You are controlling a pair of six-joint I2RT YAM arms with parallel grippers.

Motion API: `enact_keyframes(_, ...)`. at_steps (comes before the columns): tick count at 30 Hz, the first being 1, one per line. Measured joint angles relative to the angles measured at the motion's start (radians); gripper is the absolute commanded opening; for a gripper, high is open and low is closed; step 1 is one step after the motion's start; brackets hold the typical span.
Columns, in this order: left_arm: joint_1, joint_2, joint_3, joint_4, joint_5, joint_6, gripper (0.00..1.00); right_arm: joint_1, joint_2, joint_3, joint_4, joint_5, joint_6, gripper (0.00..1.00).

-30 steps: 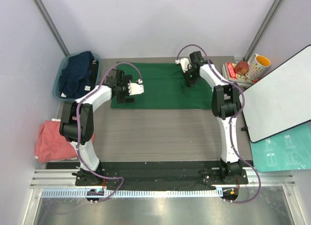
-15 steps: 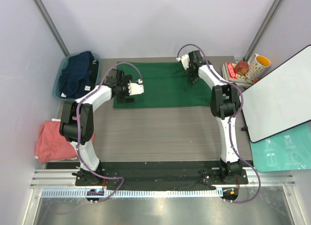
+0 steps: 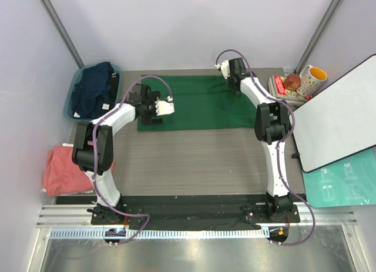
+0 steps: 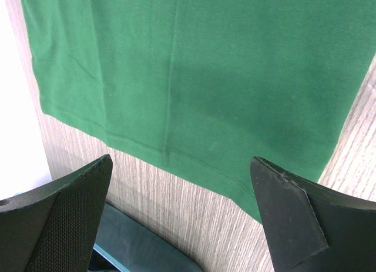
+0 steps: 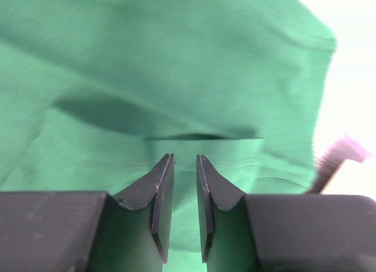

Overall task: Fold and stack the t-shirts
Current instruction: Fold the flattened tshirt in 1/3 of the way

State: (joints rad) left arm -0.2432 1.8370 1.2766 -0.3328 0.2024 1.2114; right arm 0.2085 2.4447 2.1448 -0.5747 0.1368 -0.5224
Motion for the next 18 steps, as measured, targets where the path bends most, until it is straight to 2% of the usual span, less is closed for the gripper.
enact_keyframes(4, -0.001, -0.002, -0.010, 0.000, -0.001, 0.000, 1.00, -0.011, -0.021, 0.000, 0.033, 0.049, 0.002, 0.37)
enact_keyframes(5, -0.001, -0.005, -0.016, 0.000, -0.001, 0.000, 1.00, -0.017, -0.033, -0.002, 0.032, 0.047, -0.001, 0.45)
enact_keyframes(9, -0.001, -0.043, -0.058, -0.014, -0.001, 0.014, 1.00, -0.045, -0.161, -0.116, 0.010, -0.011, -0.074, 0.45)
enact_keyframes(10, -0.001, -0.056, -0.071, -0.020, -0.001, 0.024, 1.00, -0.051, -0.203, -0.165, 0.005, -0.027, -0.099, 0.39)
enact_keyframes(11, -0.001, -0.077, -0.096, -0.024, -0.001, 0.036, 1.00, -0.059, -0.271, -0.248, -0.004, -0.047, -0.137, 0.18)
enact_keyframes(12, -0.001, -0.090, -0.113, -0.027, -0.001, 0.047, 1.00, -0.063, -0.317, -0.299, -0.016, -0.058, -0.165, 0.05)
enact_keyframes(13, -0.001, -0.104, -0.137, -0.029, -0.001, 0.056, 1.00, -0.066, -0.374, -0.371, -0.019, -0.079, -0.196, 0.01)
enact_keyframes(18, -0.001, -0.113, -0.197, -0.043, -0.001, 0.069, 1.00, -0.058, -0.539, -0.577, -0.064, -0.169, -0.268, 0.01)
